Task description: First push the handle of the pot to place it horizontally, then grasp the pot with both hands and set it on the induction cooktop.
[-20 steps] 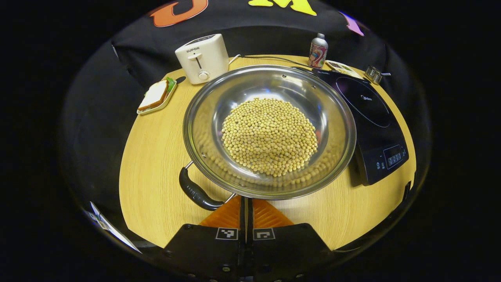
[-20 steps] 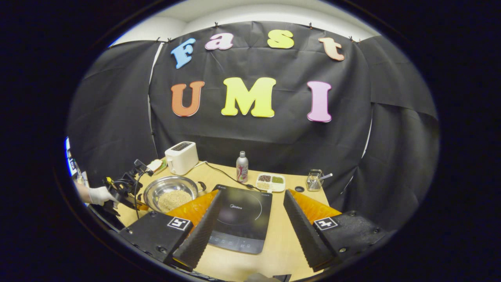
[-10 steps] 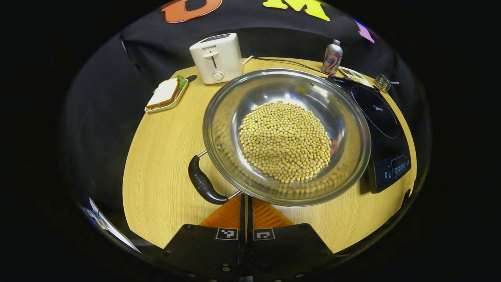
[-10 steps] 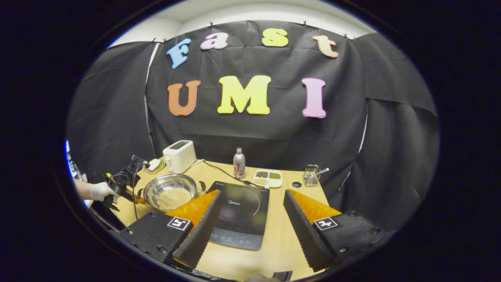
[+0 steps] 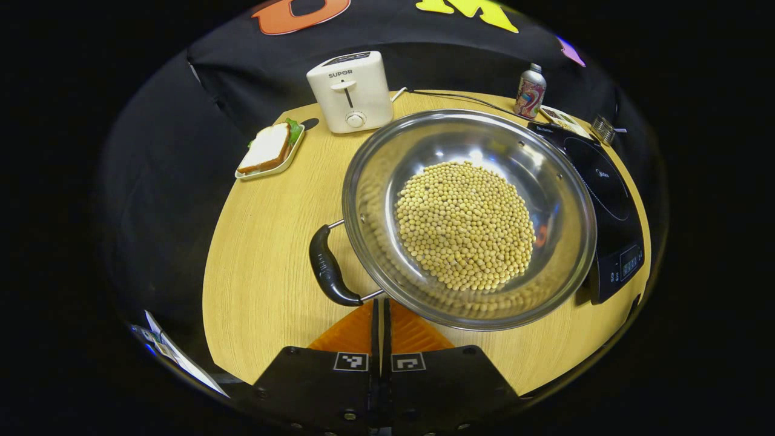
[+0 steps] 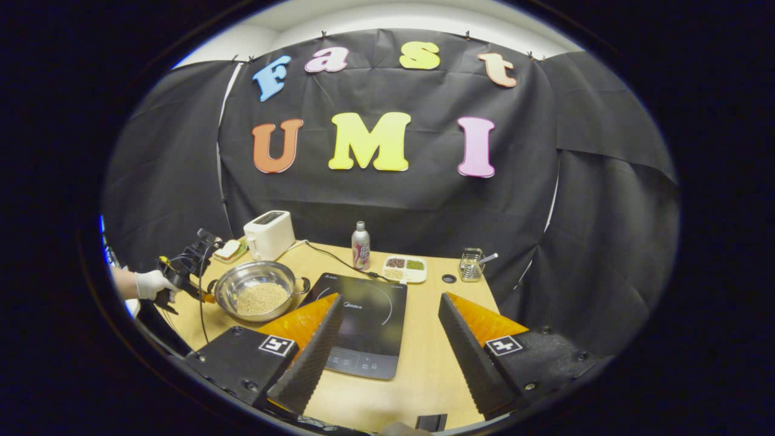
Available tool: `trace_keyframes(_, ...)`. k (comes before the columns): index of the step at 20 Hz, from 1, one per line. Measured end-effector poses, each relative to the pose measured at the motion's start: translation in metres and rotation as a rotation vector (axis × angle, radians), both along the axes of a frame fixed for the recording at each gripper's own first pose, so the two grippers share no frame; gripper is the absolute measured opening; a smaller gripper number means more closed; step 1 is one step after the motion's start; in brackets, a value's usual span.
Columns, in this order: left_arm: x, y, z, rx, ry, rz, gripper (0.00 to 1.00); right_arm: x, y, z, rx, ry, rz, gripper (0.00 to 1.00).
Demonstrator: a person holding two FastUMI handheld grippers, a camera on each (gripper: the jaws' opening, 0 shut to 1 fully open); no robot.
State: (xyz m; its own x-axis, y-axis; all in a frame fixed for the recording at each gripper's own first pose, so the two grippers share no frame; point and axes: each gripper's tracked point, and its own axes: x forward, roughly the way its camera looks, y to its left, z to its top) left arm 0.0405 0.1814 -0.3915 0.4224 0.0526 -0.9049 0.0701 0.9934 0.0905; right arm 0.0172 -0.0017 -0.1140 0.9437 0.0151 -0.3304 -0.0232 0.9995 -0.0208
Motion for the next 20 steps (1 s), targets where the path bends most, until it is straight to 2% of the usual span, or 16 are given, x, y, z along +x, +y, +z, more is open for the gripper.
trace_keyframes(3, 0.008, 0.009, 0.002, -0.014, -0.005, 0.016, 0.00, -0.002, 0.003, -0.001, -0.004, 0.006, 0.001, 1.00)
trace_keyframes(4, 0.010, 0.013, 0.003, -0.012, -0.009, 0.020, 0.10, -0.003, 0.005, -0.002, -0.007, 0.008, 0.003, 1.00)
trace_keyframes(5, 0.013, 0.014, 0.003, -0.018, -0.013, 0.024, 0.10, -0.003, 0.006, 0.000, -0.013, 0.007, 0.005, 1.00)
trace_keyframes(6, 0.016, 0.016, 0.002, -0.020, -0.013, 0.030, 0.00, -0.004, 0.007, 0.000, -0.019, 0.006, 0.007, 0.99)
trace_keyframes(8, 0.021, 0.022, 0.000, -0.018, -0.022, 0.037, 0.00, -0.008, 0.009, 0.001, -0.029, 0.004, 0.007, 0.97)
trace_keyframes(9, 0.024, 0.024, 0.000, -0.015, -0.023, 0.039, 0.00, -0.009, 0.010, 0.002, -0.032, 0.004, 0.005, 1.00)
trace_keyframes(10, 0.027, 0.026, 0.000, -0.015, -0.026, 0.039, 0.10, -0.010, 0.009, 0.001, -0.035, 0.003, 0.004, 1.00)
trace_keyframes(11, 0.029, 0.028, 0.000, -0.016, -0.028, 0.038, 0.00, -0.010, 0.009, 0.001, -0.037, 0.003, 0.001, 1.00)
trace_keyframes(20, 0.047, 0.043, -0.005, -0.028, -0.042, 0.033, 0.00, -0.013, 0.022, -0.003, -0.046, 0.029, -0.012, 1.00)
